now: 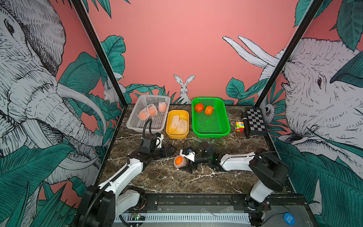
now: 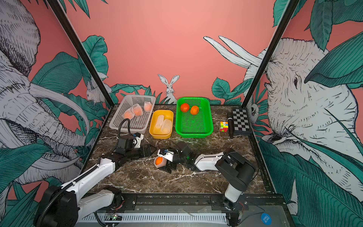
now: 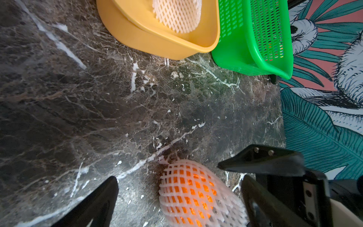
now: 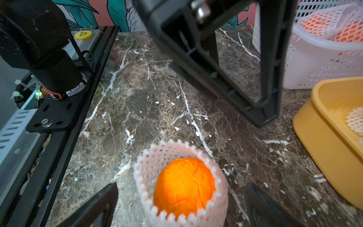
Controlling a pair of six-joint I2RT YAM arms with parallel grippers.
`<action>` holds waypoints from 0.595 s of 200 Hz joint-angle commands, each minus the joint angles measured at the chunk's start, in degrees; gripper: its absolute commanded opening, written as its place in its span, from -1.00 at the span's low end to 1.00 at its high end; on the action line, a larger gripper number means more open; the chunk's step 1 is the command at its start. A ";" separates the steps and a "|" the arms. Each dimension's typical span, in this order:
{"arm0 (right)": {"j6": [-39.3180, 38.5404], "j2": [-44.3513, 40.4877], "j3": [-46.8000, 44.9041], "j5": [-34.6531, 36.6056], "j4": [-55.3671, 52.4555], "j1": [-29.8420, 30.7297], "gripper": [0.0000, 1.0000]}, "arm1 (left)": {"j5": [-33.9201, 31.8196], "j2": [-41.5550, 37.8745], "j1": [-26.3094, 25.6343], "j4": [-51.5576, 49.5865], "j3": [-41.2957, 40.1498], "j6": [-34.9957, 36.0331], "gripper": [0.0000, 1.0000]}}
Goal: Remove foam nets from oranges
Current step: Move the orange to the center of the board.
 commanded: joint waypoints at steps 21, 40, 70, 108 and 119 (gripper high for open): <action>-1.40 5.23 3.69 1.50 1.17 1.34 0.99 | 0.67 -1.13 0.93 1.13 -1.19 -0.02 0.99; -1.05 6.87 3.88 2.32 2.46 1.43 0.99 | 0.71 -1.22 1.24 1.22 -1.13 0.18 0.99; -1.14 7.27 4.01 3.81 0.30 1.38 0.79 | 0.93 -1.21 1.43 1.23 -1.38 0.44 0.99; -0.44 6.90 3.40 5.91 -0.90 1.45 0.60 | 0.84 -1.56 1.68 1.39 -1.87 0.66 0.99; -0.02 6.75 3.35 6.19 -1.07 1.45 0.55 | 0.91 -1.56 1.82 1.31 -1.81 0.71 0.99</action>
